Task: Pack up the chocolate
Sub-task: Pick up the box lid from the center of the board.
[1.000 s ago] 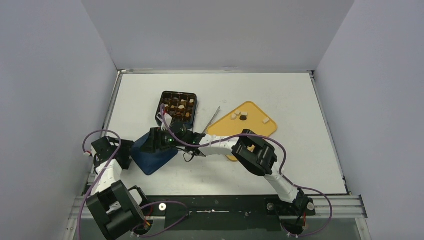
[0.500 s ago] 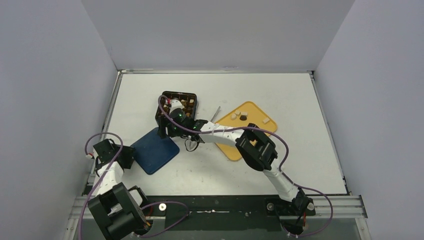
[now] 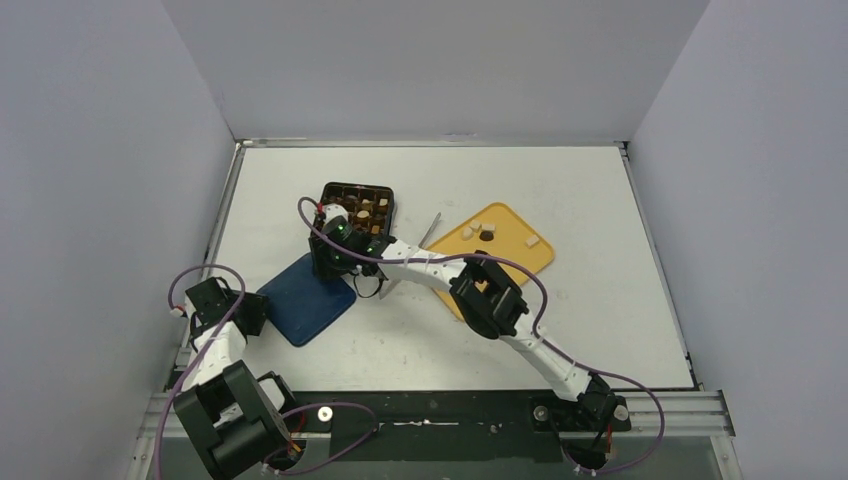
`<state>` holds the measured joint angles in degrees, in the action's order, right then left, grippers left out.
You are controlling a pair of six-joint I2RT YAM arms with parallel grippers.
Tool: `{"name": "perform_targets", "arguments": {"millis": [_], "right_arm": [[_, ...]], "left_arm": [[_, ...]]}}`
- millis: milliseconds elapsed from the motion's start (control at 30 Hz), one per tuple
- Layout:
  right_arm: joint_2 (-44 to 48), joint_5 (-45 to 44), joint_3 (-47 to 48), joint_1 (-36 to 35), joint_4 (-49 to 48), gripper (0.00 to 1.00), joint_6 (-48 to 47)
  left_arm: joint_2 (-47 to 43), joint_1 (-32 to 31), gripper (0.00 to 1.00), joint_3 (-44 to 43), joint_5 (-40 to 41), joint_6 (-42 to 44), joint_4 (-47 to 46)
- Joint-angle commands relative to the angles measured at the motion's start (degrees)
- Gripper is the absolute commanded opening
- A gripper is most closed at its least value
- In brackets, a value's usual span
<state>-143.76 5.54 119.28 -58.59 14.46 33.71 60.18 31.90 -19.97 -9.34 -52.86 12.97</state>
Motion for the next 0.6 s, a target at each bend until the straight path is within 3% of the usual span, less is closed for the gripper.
{"name": "perform_targets", "arguments": {"millis": [0,267,567], "right_arm": [[1.25,11.22,-2.14,-2.56,0.01,0.49,2.77],[12.42,23.87,-19.00,-1.75,-31.89,0.46,14.72],[18.15,25.19,-25.91,-1.97,-43.31,0.46,19.49]], "left_arm": [[0.28,-0.44,0.42,1.45,-1.22,0.29,2.45],[-0.56,-0.48,0.41,2.21,-3.39,-0.73,2.71],[-1.68,-0.50,0.40,1.41,-4.52,-1.22,4.18]]}}
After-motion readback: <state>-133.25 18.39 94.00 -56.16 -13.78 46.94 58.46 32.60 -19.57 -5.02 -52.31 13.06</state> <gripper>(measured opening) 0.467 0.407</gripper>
